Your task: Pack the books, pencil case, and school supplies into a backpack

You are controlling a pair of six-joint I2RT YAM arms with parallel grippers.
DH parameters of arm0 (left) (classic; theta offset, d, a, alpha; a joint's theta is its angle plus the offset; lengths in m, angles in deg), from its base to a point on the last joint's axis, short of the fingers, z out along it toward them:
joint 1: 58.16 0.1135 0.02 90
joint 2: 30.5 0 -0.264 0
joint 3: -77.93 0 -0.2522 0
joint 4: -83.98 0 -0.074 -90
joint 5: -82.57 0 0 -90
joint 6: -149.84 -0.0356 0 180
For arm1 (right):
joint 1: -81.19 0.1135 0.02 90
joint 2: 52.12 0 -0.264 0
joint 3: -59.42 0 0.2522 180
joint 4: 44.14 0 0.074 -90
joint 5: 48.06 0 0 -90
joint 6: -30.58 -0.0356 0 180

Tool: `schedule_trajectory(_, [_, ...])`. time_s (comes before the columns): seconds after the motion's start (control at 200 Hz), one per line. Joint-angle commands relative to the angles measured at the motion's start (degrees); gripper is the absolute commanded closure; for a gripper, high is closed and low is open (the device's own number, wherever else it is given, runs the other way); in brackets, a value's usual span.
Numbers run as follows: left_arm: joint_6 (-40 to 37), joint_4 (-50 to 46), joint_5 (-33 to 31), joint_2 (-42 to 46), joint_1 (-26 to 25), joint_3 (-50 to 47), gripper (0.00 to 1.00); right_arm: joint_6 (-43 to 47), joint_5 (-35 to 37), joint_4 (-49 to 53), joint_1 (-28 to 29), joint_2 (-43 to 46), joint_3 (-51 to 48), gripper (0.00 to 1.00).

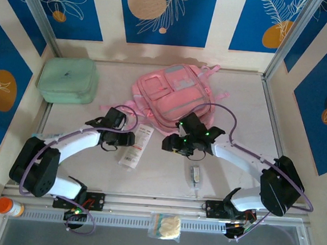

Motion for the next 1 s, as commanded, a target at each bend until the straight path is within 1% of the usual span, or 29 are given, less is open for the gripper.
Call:
schedule_trajectory(0.0, [2.1,1.3,3.0,-1.3,0.6,-1.3,0.40,-1.8,3.8,-1.9,1.2,-2.0,-0.2,0.43])
schedule_trajectory(0.07, [4.2,2.1,3.8,-1.4,-0.3,-2.6,0.44,-2.0,3.4,-3.3,1.3,-2.9,-0.7,0.43])
schedule_trajectory(0.16, [7.8,4.7,5.3,-0.6,-3.0,-5.3,0.48,-1.3,4.0,-3.9,1.6,-4.7,-0.1,0.43])
schedule_trajectory(0.235, [12.0,3.7,3.9,2.0,-7.3,-7.2,0.51,-0.8,4.0,-3.0,1.7,-7.3,1.5,0.43])
schedule_trajectory(0.305, [16.9,5.3,2.1,5.4,-11.9,-10.4,0.53,-0.9,3.5,-3.1,2.4,-9.5,2.7,0.43])
schedule_trajectory(0.4, [22.5,8.0,1.1,9.9,-15.3,-13.8,0.57,-0.9,2.1,-4.7,3.3,-12.7,4.1,0.41])
schedule_trajectory(0.46, [24.1,9.1,0.1,12.2,-15.6,-15.1,0.60,-1.5,1.8,-5.0,4.0,-14.9,5.5,0.41])
schedule_trajectory(0.575, [24.7,5.4,-4.0,15.5,-15.6,-15.0,0.60,-2.5,2.1,-4.6,5.8,-18.2,7.9,0.40])
schedule_trajectory(0.635, [24.7,5.1,-5.3,15.8,-15.2,-15.1,0.63,-2.6,1.5,-5.8,6.4,-19.5,8.3,0.42])
schedule_trajectory(0.69, [24.1,8.6,-4.2,15.4,-15.2,-15.1,0.65,-2.8,-0.1,-7.7,7.0,-20.6,8.2,0.43])
schedule_trajectory(0.775, [23.9,13.8,-2.2,13.2,-14.7,-14.9,0.65,-3.9,-0.2,-8.4,8.3,-21.9,8.7,0.44])
schedule_trajectory(0.815, [23.9,13.6,-1.8,11.6,-14.3,-14.1,0.66,-4.6,-0.5,-8.8,8.6,-22.4,8.7,0.44])
schedule_trajectory(0.865, [23.4,13.6,-1.7,9.7,-14.2,-13.4,0.70,-5.2,-0.5,-9.1,9.0,-23.1,8.6,0.44])
schedule_trajectory(0.935, [23.7,13.7,-2.9,8.2,-14.1,-13.5,0.74,-5.1,-0.4,-9.7,9.7,-24.1,9.1,0.45])
schedule_trajectory(0.995, [24.1,14.1,-3.8,8.0,-14.2,-14.3,0.75,-5.6,-0.3,-9.7,10.5,-24.9,9.6,0.45])
